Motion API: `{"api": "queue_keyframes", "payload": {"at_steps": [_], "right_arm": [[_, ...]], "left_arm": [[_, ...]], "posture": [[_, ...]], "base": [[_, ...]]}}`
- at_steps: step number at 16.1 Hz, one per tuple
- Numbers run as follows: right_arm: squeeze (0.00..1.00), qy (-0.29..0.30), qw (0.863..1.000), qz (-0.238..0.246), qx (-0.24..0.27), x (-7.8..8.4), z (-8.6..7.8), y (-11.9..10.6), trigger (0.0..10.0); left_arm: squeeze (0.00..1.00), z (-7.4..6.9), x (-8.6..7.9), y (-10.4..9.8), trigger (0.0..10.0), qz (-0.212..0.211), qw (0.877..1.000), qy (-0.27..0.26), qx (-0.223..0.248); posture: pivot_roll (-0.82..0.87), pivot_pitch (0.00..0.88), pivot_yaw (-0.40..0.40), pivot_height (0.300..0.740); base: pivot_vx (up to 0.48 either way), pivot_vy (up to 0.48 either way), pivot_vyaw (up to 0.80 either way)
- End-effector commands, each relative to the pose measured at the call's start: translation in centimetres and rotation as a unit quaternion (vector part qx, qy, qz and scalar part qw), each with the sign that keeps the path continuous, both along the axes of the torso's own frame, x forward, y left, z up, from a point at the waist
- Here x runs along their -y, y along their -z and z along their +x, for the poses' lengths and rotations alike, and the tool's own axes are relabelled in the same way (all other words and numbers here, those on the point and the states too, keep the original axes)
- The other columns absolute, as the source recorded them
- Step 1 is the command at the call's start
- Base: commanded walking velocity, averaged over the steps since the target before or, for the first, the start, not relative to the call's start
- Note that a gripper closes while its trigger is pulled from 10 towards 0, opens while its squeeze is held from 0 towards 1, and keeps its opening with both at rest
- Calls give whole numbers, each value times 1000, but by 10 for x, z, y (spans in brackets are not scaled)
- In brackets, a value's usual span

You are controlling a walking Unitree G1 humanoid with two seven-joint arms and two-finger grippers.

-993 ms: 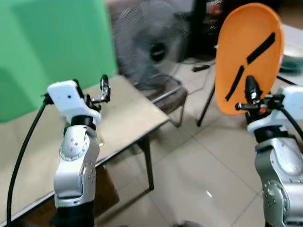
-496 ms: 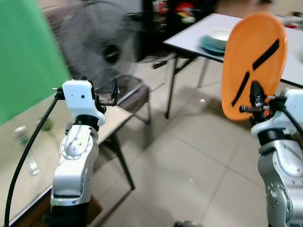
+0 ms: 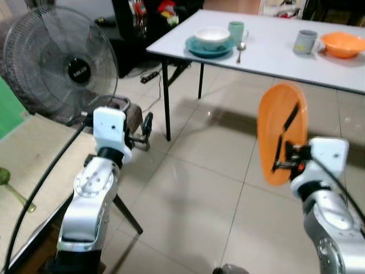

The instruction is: Setting the table

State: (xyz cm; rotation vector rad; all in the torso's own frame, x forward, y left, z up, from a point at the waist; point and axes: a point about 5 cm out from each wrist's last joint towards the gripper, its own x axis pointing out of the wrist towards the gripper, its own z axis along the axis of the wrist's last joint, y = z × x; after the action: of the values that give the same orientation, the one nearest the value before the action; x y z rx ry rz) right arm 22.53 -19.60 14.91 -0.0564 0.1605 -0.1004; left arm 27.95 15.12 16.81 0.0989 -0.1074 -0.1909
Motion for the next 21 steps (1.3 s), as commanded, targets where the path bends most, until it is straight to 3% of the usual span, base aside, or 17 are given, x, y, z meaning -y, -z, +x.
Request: {"api": "queue_keyframes", "payload": {"at_steps": [1,5,16,21], "right_arm": [[0,-24,999,-9,36,-7,0,-15,10000],[0,-16,999,15,37,-5,0,-17,10000],[0,10,999,23,47,-1,-7,-22,10000],[0,5,997,29,71,3,4,-33,10000]], "left_arm": [[0,0,0,0,10000,11,1000,11,-2],[0,-2,5,3,10000,14,999,31,-10],[0,-1,14,7,10000,11,998,57,-18],[0,-1,13,7,10000,15,999,35,-15]], "posture": [[28,0,66,740],[28,0,68,740],[-14,0,96,740],[8,0,86,740]], "base": [[307,0,0],[335,0,0],[367,0,-800],[370,0,-298]]}}
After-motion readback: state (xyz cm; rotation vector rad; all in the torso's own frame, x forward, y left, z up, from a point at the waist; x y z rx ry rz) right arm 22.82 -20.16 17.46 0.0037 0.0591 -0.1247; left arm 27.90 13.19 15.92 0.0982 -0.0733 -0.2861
